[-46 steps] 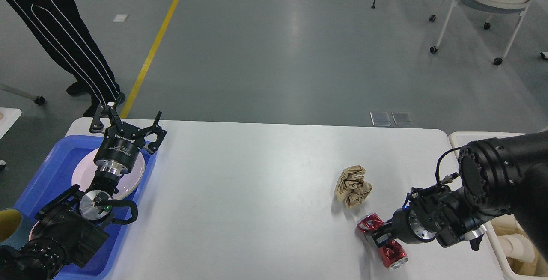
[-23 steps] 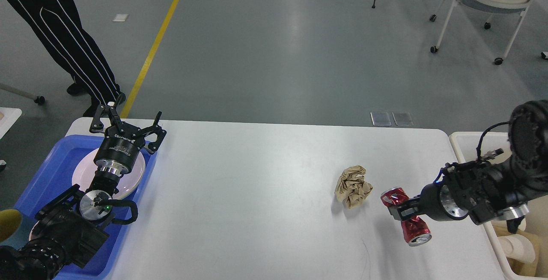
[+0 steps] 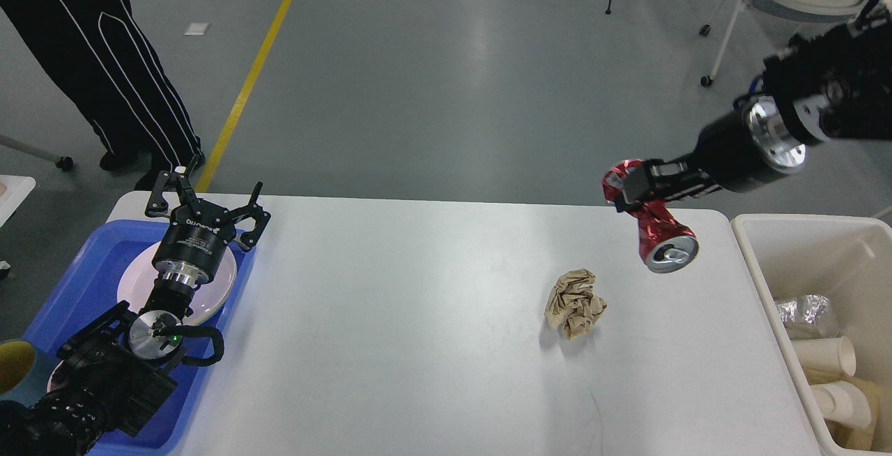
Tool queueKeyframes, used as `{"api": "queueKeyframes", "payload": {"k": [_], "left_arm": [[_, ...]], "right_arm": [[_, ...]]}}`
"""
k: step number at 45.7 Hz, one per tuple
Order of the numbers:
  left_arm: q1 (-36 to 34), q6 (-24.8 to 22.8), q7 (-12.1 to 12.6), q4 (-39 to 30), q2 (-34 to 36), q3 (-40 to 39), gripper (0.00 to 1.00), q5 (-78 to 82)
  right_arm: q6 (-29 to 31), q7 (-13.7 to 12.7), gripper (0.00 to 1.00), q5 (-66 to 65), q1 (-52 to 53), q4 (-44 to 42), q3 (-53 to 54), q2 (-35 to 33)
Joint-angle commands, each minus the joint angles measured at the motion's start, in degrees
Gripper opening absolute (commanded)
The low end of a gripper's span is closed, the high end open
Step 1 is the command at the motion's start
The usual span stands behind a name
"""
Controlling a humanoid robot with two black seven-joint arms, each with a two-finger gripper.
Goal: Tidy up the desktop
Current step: 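Lift the red wrapper and drop it into the white bin, then swing the right gripper up and over toward the crumpled paper ball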
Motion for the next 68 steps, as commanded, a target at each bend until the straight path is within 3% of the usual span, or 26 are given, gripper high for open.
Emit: {"api": "queueKeyframes", "payload": {"k": [1,8,16,22,32,34,38,47,56,61,62,63,64,68], "left_arm": [[0.0,0.0,0.0,0.0,0.0,0.0,0.99,-0.1],[-0.1,0.0,0.0,0.0,0.0,0.0,0.99,-0.1],[-0.1,0.0,0.0,0.0,-0.1,0.0,0.99,-0.1],[-0.1,0.0,0.0,0.0,0.0,0.0,0.99,-0.1],[-0.1,0.0,0.0,0.0,0.0,0.0,0.99,-0.1],[-0.1,0.0,0.0,0.0,0.0,0.0,0.99,-0.1],[-0.1,0.0,0.0,0.0,0.0,0.0,0.99,-0.1],[-0.1,0.0,0.0,0.0,0.0,0.0,0.99,0.0],[-0.1,0.0,0.0,0.0,0.0,0.0,0.99,-0.1],[-0.1,0.0,0.0,0.0,-0.1,0.0,0.99,-0.1],[-0.1,0.0,0.0,0.0,-0.1,0.1,0.99,-0.1],[-0.1,0.0,0.0,0.0,0.0,0.0,0.99,-0.1],[-0.1,0.0,0.0,0.0,-0.1,0.0,0.99,-0.1],[-0.1,0.0,0.0,0.0,-0.1,0.1,0.99,-0.1]], "right_arm": [[12.6,-0.3,0.00,3.1,5.3,0.1,8.8,0.0],[12.7,-1.0,0.00,3.0,5.2,-0.5,10.8,0.1],[6.8,-1.7,0.00,2.7,-2.0,-5.3,1.0,-0.4],[1.1,-1.7,0.00,2.9,-13.6,-17.0,-5.6,-3.7],[-2.0,-2.2,0.00,8.8,-36.6,-39.4,-9.5,-8.6],[-2.1,-3.4,0.00,10.9,-40.8,-43.1,-9.5,-9.5],[-2.3,-9.7,0.00,16.0,-52.7,-53.8,-10.1,-12.1],[-2.9,-18.9,0.00,30.5,-70.1,-68.7,-9.1,-13.8],[-17.8,-27.2,0.00,40.6,-85.9,-76.2,-2.4,-16.2],[-19.7,-29.2,0.00,39.9,-86.6,-76.3,5.4,-15.4],[-19.8,-29.3,0.23,39.9,-86.6,-76.3,6.3,-15.0],[-19.8,-29.2,0.71,39.8,-86.7,-76.3,7.0,-14.5],[-19.8,-29.3,1.00,39.9,-86.8,-76.3,7.6,-14.1],[-20.2,-29.3,1.00,39.7,-87.1,-76.3,7.6,-13.3]]}}
